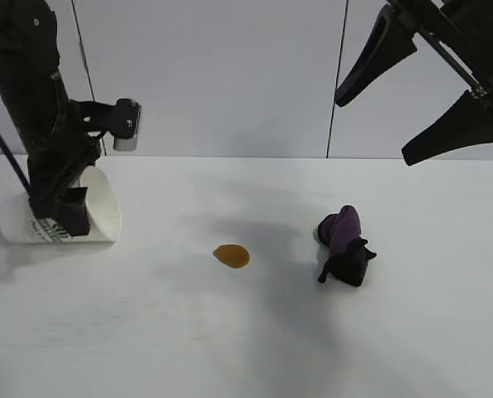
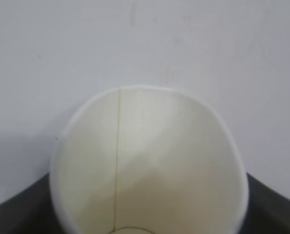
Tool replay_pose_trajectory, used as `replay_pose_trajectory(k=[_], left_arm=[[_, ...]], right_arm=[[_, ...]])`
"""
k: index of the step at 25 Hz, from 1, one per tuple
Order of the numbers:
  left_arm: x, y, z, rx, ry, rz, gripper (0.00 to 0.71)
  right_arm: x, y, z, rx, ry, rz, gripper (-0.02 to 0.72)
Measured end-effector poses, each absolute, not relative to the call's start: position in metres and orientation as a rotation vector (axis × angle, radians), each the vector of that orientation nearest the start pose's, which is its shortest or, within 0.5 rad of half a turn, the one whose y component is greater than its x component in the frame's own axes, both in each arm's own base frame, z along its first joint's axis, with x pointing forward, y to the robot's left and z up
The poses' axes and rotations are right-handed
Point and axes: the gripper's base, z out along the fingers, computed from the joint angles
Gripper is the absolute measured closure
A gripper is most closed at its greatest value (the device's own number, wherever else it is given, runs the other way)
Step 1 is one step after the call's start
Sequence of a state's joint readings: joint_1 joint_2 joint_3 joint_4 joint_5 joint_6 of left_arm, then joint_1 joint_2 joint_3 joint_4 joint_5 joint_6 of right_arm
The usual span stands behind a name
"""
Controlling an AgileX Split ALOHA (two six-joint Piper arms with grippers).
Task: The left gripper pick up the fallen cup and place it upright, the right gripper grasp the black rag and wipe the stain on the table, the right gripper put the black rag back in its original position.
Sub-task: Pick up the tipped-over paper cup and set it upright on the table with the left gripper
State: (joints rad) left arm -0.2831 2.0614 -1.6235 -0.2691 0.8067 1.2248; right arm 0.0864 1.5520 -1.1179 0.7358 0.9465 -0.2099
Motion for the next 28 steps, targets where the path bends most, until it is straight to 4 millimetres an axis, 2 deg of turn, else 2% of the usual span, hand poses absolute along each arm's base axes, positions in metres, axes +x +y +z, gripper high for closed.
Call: replay_pose_trajectory(k=[2, 4, 5, 8, 11, 17, 20, 28], left_arm=[[0.427, -0.138, 0.218, 1.577, 2.086, -0.099, 0.224], [0.430, -0.127, 0.225, 1.470, 2.113, -0.170, 0.224], [0.433, -0.115, 0.229, 1.362, 2.141, -0.252, 0.224], [0.436, -0.099, 0.234, 1.237, 2.143, -0.389, 0.224], [0.438, -0.087, 0.239, 1.184, 2.091, -0.494, 0.224], [0.439, -0.081, 0.247, 1.193, 1.964, -0.579, 0.224], [0.437, -0.079, 0.242, 1.215, 1.930, -0.587, 0.224], [0.423, -0.070, 0.209, 1.215, 1.894, -0.646, 0.224]], right_arm=[[0.302, 0.076, 0.272, 0.085, 2.700, 0.890, 0.135], [0.302, 0.076, 0.272, 0.085, 2.700, 0.890, 0.135], [0.302, 0.076, 0.272, 0.085, 2.700, 0.890, 0.135], [0.302, 0.076, 0.272, 0.085, 2.700, 0.890, 0.135], [0.302, 0.076, 0.272, 0.085, 2.700, 0.890, 0.135], [0.302, 0.076, 0.272, 0.085, 2.700, 0.890, 0.135], [0.302, 0.076, 0.272, 0.085, 2.700, 0.890, 0.135], [0.302, 0.076, 0.272, 0.085, 2.700, 0.890, 0.135]])
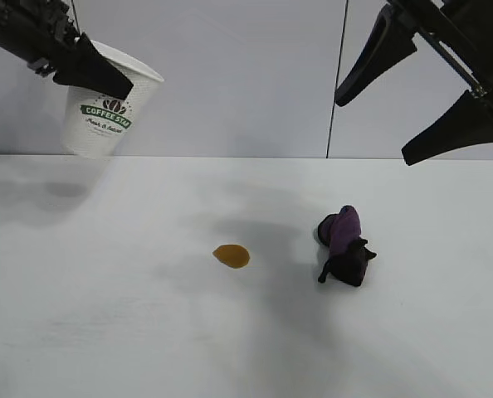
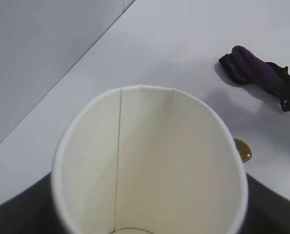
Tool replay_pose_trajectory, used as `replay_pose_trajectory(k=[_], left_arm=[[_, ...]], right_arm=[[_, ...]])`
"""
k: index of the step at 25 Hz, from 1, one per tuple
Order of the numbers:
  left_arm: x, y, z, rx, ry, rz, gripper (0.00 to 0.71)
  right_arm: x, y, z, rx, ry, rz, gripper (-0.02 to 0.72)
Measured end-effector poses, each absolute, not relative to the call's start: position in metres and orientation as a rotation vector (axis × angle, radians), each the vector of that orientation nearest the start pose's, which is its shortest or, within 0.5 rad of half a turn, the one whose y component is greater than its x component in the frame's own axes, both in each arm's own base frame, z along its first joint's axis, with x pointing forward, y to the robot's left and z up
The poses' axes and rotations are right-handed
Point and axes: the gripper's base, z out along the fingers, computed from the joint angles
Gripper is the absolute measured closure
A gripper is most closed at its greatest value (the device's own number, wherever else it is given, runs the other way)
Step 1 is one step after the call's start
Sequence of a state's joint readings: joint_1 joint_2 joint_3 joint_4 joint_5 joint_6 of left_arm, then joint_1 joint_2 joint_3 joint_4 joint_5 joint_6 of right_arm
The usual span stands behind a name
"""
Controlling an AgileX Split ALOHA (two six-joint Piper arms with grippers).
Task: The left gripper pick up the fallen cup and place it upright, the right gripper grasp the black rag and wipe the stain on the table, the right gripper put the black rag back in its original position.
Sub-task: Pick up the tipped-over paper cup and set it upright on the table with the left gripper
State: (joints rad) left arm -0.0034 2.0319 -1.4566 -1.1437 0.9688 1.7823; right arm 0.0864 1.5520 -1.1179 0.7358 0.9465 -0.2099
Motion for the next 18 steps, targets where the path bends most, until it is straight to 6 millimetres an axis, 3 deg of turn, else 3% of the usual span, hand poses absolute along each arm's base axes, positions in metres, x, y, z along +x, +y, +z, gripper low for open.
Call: replay_pose_trajectory(k=[18], left_arm=[[0.385, -0.061, 0.154, 1.128, 1.804, -0.716, 0.224]], right_arm=[[0.303, 0.076, 0.272, 0.085, 2.699, 0.890, 0.135]])
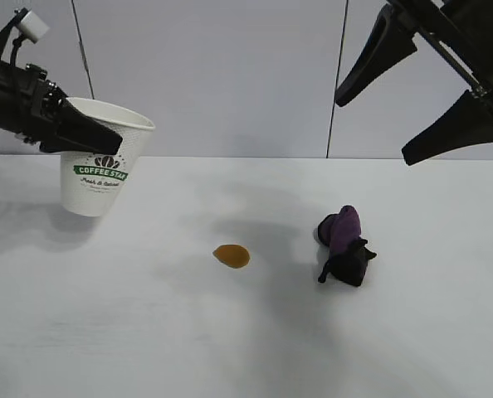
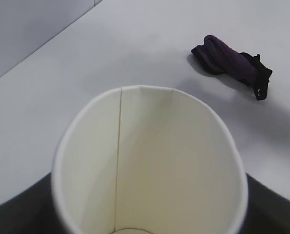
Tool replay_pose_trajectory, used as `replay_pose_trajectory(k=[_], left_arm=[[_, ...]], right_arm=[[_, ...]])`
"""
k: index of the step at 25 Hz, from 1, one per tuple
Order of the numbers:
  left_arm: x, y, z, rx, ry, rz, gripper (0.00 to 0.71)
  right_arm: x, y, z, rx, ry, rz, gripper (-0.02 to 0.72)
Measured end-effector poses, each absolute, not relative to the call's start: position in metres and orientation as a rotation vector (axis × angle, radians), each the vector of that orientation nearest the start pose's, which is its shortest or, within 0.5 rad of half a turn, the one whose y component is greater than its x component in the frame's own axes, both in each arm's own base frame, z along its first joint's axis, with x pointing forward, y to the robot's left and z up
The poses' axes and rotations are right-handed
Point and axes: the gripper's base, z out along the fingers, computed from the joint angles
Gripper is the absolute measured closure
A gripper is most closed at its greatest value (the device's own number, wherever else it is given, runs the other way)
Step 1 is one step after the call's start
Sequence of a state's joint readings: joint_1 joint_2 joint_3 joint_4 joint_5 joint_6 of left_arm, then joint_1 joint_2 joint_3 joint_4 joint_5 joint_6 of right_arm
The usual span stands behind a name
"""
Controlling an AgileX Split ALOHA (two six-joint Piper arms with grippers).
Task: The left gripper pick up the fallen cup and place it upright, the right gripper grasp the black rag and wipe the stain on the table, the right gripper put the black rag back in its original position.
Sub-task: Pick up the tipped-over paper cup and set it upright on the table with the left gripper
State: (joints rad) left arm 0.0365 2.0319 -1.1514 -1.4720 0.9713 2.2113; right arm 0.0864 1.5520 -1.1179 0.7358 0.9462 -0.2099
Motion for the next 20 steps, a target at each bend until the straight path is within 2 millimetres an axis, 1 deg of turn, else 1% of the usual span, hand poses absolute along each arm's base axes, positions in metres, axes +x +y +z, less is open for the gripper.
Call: replay_pose_trajectory(k=[15, 20], left_arm=[[0.365, -0.060, 0.133, 1.069, 1.777, -0.660, 0.224], [0.359, -0.060, 0.128, 1.093, 1.760, -0.634, 0.224]], right_arm=[[0.303, 0.076, 0.272, 0.086, 2.698, 0.890, 0.135], [0.303, 0.076, 0.272, 0.086, 2.698, 0.890, 0.135]])
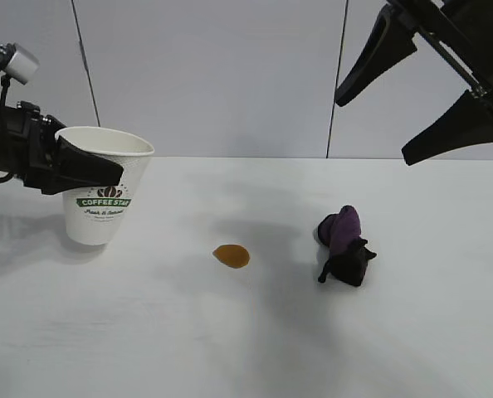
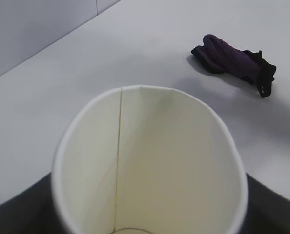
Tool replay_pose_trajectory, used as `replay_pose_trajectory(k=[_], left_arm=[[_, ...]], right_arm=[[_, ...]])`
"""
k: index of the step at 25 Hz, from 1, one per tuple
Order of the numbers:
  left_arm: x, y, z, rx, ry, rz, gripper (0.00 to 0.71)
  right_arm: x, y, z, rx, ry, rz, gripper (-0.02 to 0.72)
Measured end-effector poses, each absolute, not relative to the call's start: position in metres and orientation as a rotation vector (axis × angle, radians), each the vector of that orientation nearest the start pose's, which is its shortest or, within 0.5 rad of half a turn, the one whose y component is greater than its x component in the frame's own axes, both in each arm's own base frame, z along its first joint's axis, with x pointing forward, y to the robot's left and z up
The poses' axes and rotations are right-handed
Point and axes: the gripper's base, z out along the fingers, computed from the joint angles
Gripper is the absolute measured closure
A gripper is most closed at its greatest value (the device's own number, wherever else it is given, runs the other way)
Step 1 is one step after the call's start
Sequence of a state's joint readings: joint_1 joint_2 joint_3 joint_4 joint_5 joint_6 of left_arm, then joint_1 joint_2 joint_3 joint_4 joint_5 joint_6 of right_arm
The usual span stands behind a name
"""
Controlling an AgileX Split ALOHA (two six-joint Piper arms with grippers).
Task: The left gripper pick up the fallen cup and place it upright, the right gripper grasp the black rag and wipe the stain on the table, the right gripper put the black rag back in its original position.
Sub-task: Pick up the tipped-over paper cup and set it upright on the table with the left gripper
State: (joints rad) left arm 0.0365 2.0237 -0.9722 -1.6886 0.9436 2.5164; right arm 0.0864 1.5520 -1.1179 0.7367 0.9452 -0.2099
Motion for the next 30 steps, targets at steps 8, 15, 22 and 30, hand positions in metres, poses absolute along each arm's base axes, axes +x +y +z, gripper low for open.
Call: replay_pose_trajectory(k=[8, 15, 22, 30], left_arm=[[0.3589, -0.0598, 0.1275, 1.089, 1.760, -0.631, 0.224], [0.3507, -0.0600, 0.1207, 1.120, 1.759, -0.624, 0.224], [0.3508, -0.0599, 0.1206, 1.124, 1.758, -0.620, 0.224], [0.3508, -0.0598, 0.1204, 1.124, 1.760, -0.618, 0.224]], right_arm=[[0.3026, 0.0760, 0.2720, 0.086, 2.698, 0.890, 0.135], [0.3026, 0.0760, 0.2720, 0.086, 2.698, 0.890, 0.135], [0.3026, 0.0760, 0.2720, 0.086, 2.698, 0.890, 0.135], [0.3025, 0.0760, 0.2719, 0.085, 2.699, 0.890, 0.135]])
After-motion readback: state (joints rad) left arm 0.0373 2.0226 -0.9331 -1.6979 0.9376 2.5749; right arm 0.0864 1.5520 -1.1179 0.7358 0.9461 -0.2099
